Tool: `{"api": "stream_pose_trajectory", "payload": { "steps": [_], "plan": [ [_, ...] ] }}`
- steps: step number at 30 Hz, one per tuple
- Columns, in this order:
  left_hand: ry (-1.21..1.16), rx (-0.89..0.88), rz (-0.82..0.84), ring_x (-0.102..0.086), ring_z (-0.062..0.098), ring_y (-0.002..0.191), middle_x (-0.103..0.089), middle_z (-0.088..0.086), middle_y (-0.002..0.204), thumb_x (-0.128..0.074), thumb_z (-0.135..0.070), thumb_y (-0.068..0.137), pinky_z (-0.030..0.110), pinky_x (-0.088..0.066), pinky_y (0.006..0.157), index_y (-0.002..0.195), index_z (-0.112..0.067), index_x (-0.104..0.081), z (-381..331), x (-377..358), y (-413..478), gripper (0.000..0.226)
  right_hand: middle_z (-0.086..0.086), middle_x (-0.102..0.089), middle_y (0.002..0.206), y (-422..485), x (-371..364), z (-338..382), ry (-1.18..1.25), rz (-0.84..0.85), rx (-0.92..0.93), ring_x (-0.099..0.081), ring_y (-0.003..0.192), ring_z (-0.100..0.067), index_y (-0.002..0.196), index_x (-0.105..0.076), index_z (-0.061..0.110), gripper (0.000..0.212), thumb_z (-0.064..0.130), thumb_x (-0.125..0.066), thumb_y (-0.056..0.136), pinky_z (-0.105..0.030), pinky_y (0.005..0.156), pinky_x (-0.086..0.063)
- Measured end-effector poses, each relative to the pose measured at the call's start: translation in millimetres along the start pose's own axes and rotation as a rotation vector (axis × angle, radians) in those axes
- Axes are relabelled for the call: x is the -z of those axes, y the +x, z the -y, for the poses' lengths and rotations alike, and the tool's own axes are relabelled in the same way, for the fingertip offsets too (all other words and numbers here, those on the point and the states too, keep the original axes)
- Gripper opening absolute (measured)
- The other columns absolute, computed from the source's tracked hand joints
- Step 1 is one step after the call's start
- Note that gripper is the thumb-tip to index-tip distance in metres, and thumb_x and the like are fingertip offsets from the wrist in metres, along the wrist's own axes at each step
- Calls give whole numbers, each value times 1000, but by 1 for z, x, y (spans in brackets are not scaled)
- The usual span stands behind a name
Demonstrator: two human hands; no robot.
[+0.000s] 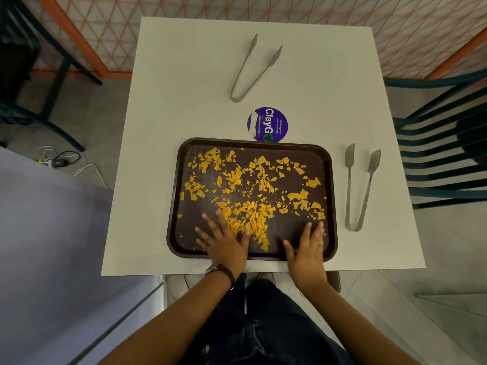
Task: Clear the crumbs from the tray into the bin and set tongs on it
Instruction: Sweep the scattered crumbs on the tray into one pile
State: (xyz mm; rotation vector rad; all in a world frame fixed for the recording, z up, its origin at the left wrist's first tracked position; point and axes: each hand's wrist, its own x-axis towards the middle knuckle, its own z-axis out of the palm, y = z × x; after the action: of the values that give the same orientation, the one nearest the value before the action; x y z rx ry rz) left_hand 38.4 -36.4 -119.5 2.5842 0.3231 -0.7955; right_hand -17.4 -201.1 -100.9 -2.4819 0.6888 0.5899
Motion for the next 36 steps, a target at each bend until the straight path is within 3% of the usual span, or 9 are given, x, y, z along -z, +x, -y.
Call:
{"api": "stream_pose_trajectory", "payload": {
  "steps": [3, 7, 14, 22, 28, 30, 32, 34, 36],
  "plan": [
    [-66, -117, 11, 23, 40, 136, 35, 13, 142, 9, -80, 67, 50, 12, 108, 135, -17, 28, -17, -10, -3, 95, -15, 16, 157, -2, 8, -19, -46, -1, -85, 9, 146, -30, 150, 4, 10, 89, 62, -20, 82, -41, 118, -11],
    [-175, -304, 53, 32, 26, 135, 37, 9, 144, -8, -76, 75, 41, 8, 114, 136, -16, 27, -29, -16, -6, 92, -18, 15, 156, -7, 6, -25, -188, 22, -50, 7, 146, -32, 149, 4, 7, 87, 62, -17, 86, -38, 118, -5],
    [-263, -265, -36, 29, 19, 135, 42, -5, 143, -42, -47, 91, 49, -24, 113, 144, -24, 17, -1, 7, 4, 82, -20, 23, 154, -9, -10, 8, -168, 112, 22, 14, 144, -33, 148, 12, 9, 82, 58, -22, 92, -41, 119, -4],
    [-110, -200, -185, 10, 25, 145, 13, 9, 157, -43, -39, 93, 43, -11, 116, 148, -10, 1, 52, 48, 39, 76, 1, 33, 152, -8, -35, 59, 99, 286, 317, 9, 145, -20, 148, 16, 21, 87, 66, -23, 85, -40, 116, -21],
    [61, -262, -118, 10, 26, 144, 10, 15, 156, -39, -42, 94, 44, -7, 118, 147, -6, 2, 68, 46, 46, 77, 2, 26, 150, -1, -16, 46, -9, 226, 306, 25, 140, -15, 143, 16, 17, 82, 66, -9, 82, -34, 117, 8],
    [-3, -234, -74, 11, 27, 143, 14, 13, 156, -39, -41, 94, 48, -9, 118, 147, -7, 5, 57, 42, 40, 77, 5, 18, 151, 2, 0, 32, -30, 218, 283, 17, 140, -13, 148, 5, 17, 69, 52, -22, 94, -29, 114, 9],
    [-128, -270, 28, 10, 25, 143, 22, 4, 155, -39, -40, 94, 46, -16, 114, 147, -16, 11, 46, 39, 31, 76, 0, -13, 157, 3, 16, 14, 40, 199, 247, -15, 144, -20, 149, -19, 16, 54, 31, -35, 100, -28, 115, -14],
    [-214, -383, 110, 3, 14, 141, 26, -7, 152, -38, -36, 96, 33, -24, 109, 146, -22, 13, 35, 41, 20, 74, -10, -53, 136, 6, 30, -5, 96, 121, 219, -55, 117, -23, 136, -46, 15, 39, 21, -43, 98, -25, 97, -40],
    [-268, -470, 138, -5, 0, 134, 20, -12, 153, -38, -29, 97, 20, -23, 102, 147, -23, 7, 24, 44, 12, 68, -9, -66, 108, 15, 42, -19, 97, 58, 154, -61, 88, -18, 113, -61, 14, 23, 22, -47, 96, -22, 79, -46]
  ]
}}
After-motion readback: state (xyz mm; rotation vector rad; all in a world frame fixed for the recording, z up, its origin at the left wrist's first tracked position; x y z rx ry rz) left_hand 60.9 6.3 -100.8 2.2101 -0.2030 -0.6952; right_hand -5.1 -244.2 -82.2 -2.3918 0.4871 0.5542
